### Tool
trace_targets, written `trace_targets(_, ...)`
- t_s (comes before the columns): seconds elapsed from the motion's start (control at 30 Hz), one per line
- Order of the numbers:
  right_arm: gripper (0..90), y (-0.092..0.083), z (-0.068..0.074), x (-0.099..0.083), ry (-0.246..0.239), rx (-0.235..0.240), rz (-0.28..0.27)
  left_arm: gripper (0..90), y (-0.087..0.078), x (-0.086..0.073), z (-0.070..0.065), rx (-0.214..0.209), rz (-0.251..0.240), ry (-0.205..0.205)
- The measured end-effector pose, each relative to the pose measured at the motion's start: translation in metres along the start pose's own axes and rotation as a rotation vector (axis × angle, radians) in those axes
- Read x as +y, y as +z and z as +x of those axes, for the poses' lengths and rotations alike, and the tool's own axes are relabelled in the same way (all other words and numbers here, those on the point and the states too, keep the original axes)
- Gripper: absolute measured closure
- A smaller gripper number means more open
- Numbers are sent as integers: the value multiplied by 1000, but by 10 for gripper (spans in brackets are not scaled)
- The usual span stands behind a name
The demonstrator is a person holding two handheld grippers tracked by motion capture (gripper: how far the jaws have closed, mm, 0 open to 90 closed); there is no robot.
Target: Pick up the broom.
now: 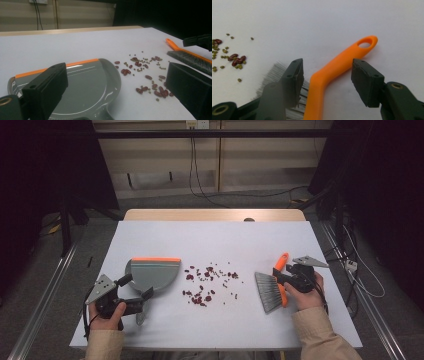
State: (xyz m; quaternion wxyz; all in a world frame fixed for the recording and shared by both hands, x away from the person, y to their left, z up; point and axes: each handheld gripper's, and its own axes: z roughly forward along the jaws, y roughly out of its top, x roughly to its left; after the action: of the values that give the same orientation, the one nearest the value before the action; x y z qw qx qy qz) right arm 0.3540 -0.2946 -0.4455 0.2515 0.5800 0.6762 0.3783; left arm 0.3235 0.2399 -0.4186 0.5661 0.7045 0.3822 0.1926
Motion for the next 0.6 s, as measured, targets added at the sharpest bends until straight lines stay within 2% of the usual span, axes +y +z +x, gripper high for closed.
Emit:
trace_targets(0.1, 462, 5, -2, 0, 44, 17, 18, 41, 1, 0, -1, 0, 3, 3)
trace_targets(0.17, 475, 12, -3, 0, 67, 9, 34, 41, 2, 0, -1, 0, 4, 0)
trace_targets(0.23, 487, 15, -3, -1, 70, 1, 40, 41, 2, 0, -1, -1, 8, 4)
trace_targets(0.27, 485, 18, -3, 0, 84, -22, 55, 41, 2, 0, -1, -1, 8, 2)
trace_targets(0.37, 499, 22, -2, 2, 99, -23, 81, 41, 2, 0, -1, 1, 6, 0)
trace_targets(0.43, 497, 23, 0, 2, 101, -22, 96, 41, 3, 0, -1, 0, 6, -1)
trace_targets(0.5, 516, 26, 3, 3, 82, -26, 122, 41, 3, 0, -1, -1, 8, 2)
trace_targets(0.6, 607, 30, 6, 6, 47, 10, 150, 41, 3, 0, -1, 1, 9, 5)
